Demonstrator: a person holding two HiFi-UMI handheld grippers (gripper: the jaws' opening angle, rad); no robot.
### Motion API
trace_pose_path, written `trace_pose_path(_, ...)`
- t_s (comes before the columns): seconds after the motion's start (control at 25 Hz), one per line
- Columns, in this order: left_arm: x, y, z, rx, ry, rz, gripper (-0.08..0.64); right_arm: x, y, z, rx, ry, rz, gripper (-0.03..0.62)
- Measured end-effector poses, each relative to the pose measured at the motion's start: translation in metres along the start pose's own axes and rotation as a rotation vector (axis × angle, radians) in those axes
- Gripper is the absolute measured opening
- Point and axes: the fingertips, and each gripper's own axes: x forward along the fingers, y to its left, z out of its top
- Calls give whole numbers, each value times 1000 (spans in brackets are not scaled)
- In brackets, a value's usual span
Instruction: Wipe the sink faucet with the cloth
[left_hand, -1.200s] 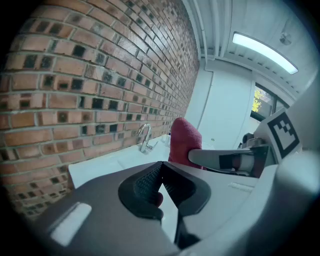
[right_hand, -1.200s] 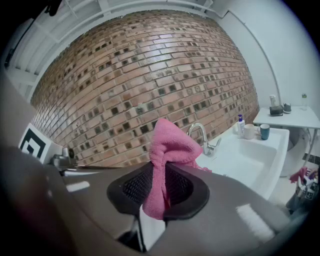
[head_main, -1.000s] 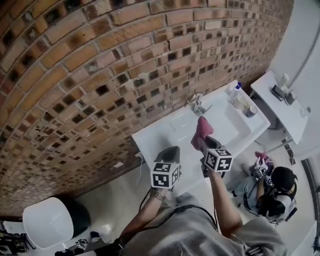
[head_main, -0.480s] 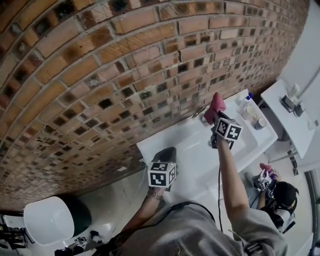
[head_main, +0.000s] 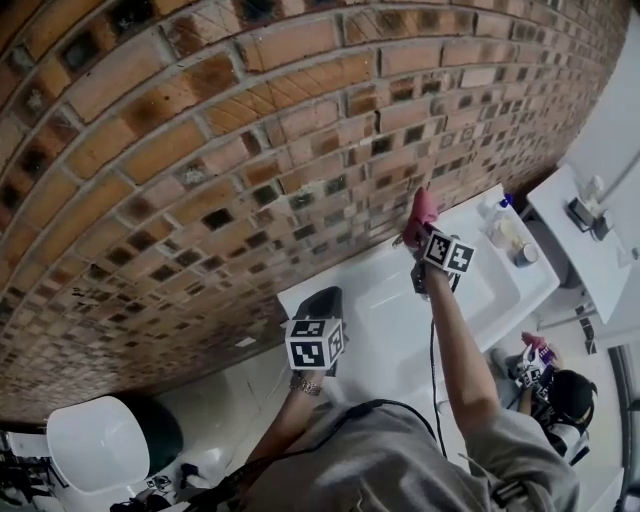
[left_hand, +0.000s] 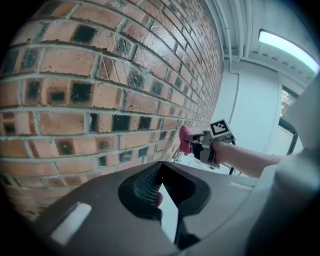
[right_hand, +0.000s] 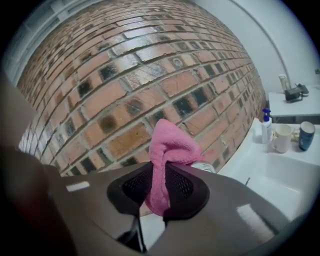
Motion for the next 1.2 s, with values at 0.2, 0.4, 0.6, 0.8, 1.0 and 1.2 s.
trace_pose_path(0.2,15,-11,-4,2,22,-28,18,1,24,-34,-197,61,34,66)
trace_pose_path(0.4,26,-22,-8,17,39,-56,18,16,31,-101,-310,218,83,64)
trace_pose_path(0.6,29,-20,-10,14,52,-58,18,12,-23,-152,-244,389,-58,66)
trace_pose_path(0.8,35,-6,-14,-5,67,-40,18,-3,-70,-95,-214,207,-132,66)
trace_pose_path(1.0,43,-2,-13,-10,75,-34,18,14,-91,-43,-207,122,-139,66)
trace_pose_path(1.2,51,-4,-14,-10,83,-38,18,29,-109,-50,-161,153,-168,66)
